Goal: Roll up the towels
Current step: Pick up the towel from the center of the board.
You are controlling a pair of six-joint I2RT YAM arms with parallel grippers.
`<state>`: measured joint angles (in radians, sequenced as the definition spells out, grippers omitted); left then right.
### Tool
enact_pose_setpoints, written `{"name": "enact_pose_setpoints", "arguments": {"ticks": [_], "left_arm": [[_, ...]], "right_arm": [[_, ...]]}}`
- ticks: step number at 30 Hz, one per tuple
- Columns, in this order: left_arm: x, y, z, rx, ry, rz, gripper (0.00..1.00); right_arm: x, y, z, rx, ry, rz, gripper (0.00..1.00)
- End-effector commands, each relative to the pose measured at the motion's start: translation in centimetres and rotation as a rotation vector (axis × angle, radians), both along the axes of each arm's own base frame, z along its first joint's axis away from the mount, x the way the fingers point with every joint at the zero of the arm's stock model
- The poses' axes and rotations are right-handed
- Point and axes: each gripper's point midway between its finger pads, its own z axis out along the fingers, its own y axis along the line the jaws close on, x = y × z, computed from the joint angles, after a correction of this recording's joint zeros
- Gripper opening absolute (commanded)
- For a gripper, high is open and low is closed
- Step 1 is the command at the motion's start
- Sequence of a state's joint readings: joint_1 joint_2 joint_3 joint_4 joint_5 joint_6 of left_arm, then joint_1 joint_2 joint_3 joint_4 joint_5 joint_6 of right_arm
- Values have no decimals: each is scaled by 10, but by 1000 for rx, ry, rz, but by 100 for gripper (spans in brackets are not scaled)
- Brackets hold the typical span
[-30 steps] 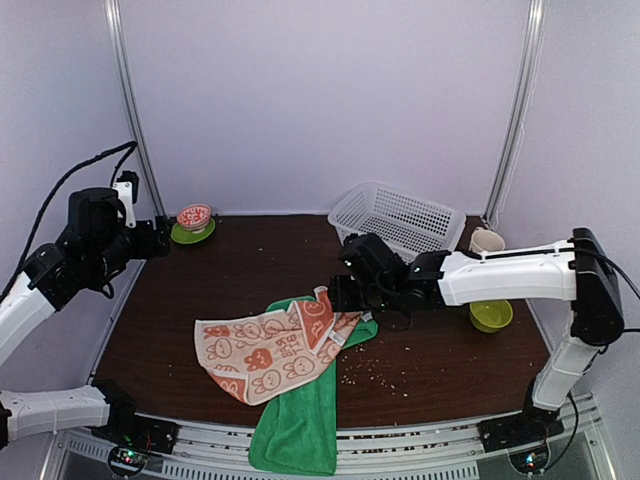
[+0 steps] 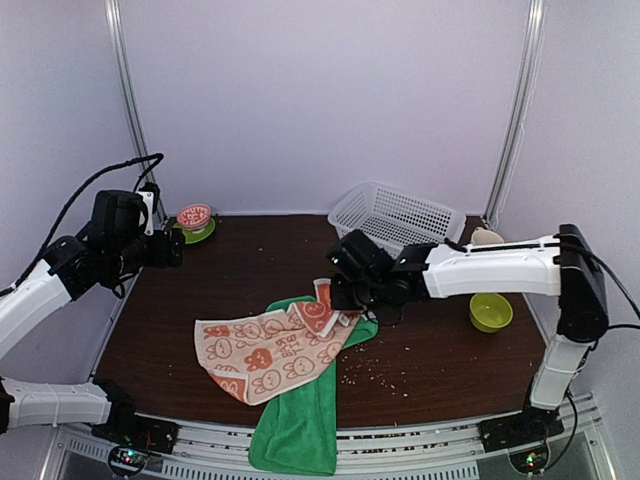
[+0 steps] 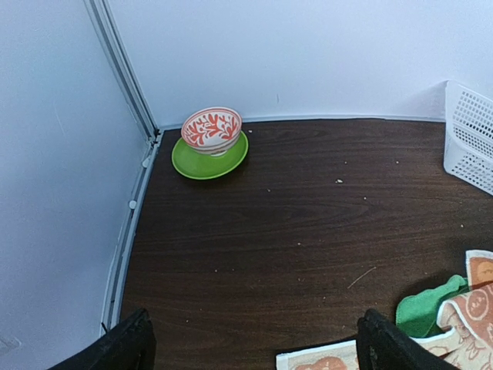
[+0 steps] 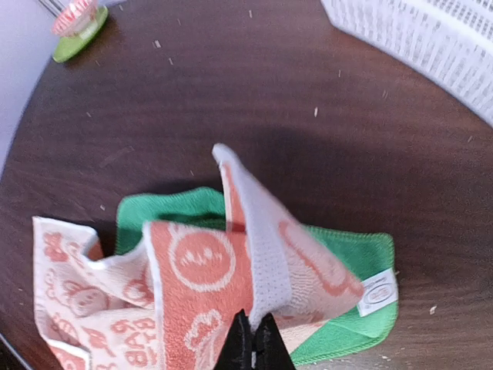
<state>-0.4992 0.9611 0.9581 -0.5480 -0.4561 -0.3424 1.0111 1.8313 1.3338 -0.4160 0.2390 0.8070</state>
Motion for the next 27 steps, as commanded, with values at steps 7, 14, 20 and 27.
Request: {"name": "enact_pose_setpoints", "arguments": {"ticks": [7, 14, 20, 27], "left_arm": [[4, -25, 8, -48, -2, -105, 92], [-2, -86, -37, -178, 137, -259, 88], [-8, -165, -89, -194, 252, -371, 87], [-13, -226, -132, -137, 373, -418, 87]], "right_arm": [[-1, -126, 210, 43, -425, -140, 0], [-52, -200, 247, 148, -569, -128, 0], [-78, -191, 232, 280, -583, 30, 0], [-107, -219, 304, 352, -736, 84, 0]]}}
